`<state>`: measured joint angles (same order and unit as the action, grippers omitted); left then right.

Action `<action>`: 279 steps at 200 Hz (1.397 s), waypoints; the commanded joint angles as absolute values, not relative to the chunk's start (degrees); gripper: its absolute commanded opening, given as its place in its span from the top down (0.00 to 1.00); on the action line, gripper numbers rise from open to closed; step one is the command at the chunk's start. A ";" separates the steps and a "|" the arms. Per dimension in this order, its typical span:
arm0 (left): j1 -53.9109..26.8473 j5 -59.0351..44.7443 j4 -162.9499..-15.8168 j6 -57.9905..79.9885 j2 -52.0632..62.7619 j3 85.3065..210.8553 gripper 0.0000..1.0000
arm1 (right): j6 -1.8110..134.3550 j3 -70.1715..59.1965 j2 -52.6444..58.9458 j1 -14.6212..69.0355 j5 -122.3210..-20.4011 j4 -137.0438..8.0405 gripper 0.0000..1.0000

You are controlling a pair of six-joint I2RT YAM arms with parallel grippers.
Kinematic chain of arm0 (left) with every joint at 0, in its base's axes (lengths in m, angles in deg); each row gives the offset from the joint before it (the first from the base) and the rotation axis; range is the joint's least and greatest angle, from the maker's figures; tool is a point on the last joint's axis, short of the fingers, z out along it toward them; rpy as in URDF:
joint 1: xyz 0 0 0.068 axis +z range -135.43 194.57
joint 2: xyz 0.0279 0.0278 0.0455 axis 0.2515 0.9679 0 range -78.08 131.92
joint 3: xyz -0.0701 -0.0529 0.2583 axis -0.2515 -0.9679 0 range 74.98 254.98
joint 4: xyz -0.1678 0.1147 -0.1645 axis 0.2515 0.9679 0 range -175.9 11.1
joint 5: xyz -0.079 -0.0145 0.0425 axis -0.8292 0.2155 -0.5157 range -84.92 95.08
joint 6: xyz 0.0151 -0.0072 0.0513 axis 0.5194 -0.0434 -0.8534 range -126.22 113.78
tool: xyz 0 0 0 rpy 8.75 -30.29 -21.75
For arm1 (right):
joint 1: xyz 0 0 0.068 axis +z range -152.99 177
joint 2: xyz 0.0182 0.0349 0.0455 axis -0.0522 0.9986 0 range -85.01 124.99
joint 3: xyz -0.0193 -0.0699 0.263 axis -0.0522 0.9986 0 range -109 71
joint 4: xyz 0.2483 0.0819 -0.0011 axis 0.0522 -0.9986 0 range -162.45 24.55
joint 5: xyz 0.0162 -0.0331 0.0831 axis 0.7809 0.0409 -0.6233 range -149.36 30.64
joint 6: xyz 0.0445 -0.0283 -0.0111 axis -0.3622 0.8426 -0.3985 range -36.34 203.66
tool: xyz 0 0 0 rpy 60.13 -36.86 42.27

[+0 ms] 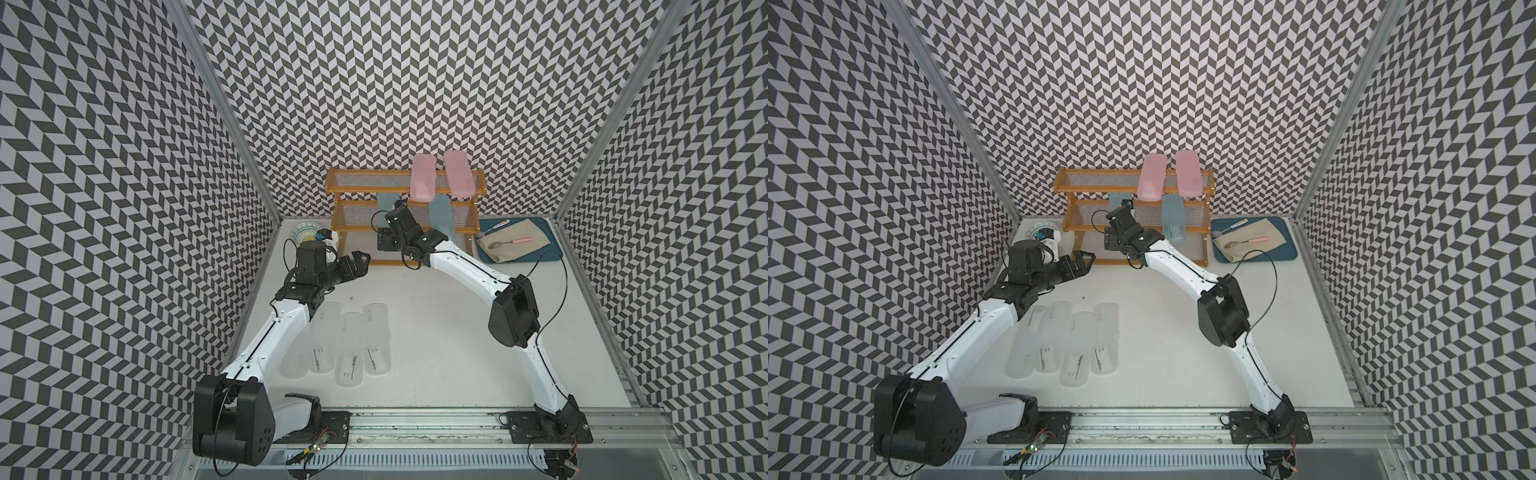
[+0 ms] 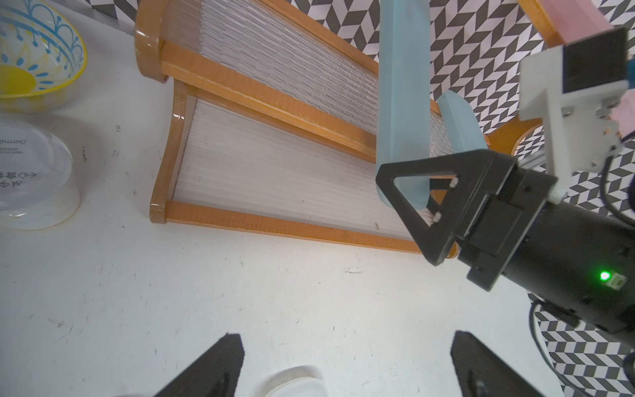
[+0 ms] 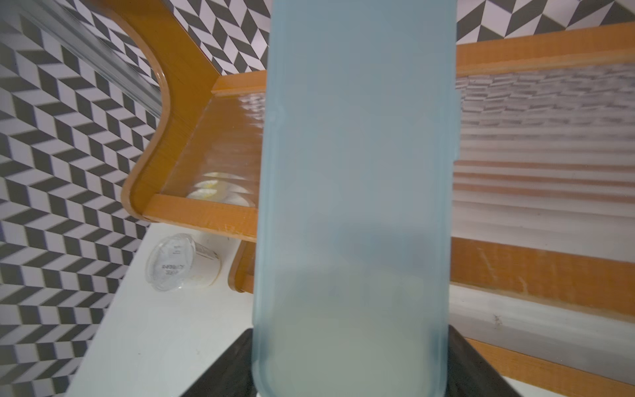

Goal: Place the pencil cases on the shelf according to color
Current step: Place the pencil case on the shelf.

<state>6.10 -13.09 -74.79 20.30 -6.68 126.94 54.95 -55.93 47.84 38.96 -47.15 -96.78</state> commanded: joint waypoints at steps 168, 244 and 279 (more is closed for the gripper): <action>7.42 -15.19 -78.43 18.94 -8.91 125.30 0.01 | 59.39 -28.70 27.95 42.09 -48.15 -84.35 0.23; 9.63 -18.39 -79.98 19.38 -8.23 124.63 0.01 | 61.25 -37.58 38.69 41.18 -49.75 -82.64 0.52; 10.28 -18.64 -79.55 19.41 -7.70 124.91 0.01 | 61.55 -44.92 43.53 40.95 -51.43 -83.38 0.52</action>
